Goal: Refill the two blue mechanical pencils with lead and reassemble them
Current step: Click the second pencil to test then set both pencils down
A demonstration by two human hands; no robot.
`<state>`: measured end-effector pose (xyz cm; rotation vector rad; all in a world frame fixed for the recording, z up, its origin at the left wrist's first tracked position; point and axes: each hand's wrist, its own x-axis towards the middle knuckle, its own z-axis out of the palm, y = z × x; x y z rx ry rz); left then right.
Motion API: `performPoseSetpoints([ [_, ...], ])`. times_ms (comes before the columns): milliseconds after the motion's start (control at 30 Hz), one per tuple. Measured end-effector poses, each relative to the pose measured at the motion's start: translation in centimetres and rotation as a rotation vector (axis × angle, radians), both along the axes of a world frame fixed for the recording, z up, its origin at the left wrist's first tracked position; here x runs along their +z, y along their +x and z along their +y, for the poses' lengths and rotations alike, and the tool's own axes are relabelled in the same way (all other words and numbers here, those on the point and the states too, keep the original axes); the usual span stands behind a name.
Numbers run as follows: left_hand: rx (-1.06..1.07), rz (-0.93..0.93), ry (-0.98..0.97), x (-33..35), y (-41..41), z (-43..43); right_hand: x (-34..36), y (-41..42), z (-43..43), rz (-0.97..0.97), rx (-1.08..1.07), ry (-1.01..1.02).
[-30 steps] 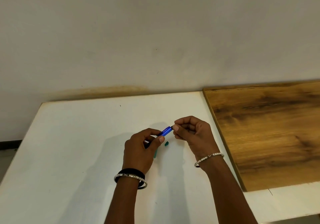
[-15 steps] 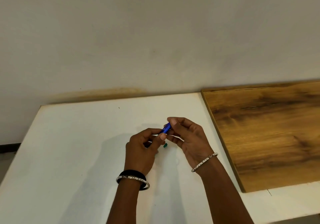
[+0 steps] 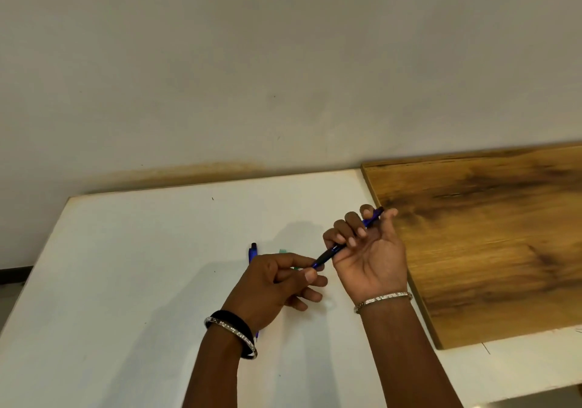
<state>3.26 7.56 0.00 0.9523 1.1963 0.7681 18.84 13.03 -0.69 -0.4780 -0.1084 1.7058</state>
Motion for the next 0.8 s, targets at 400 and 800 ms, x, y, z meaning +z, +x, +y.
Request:
performPoseSetpoints([
  [400,-0.023,-0.031,0.003,0.2,-0.5,-0.1,0.4,1.6,-0.1,0.097,-0.031,0.029],
  [800,0.014,-0.044,0.018,0.2,-0.6,-0.1,0.6,1.3,-0.1,0.08,-0.054,0.073],
])
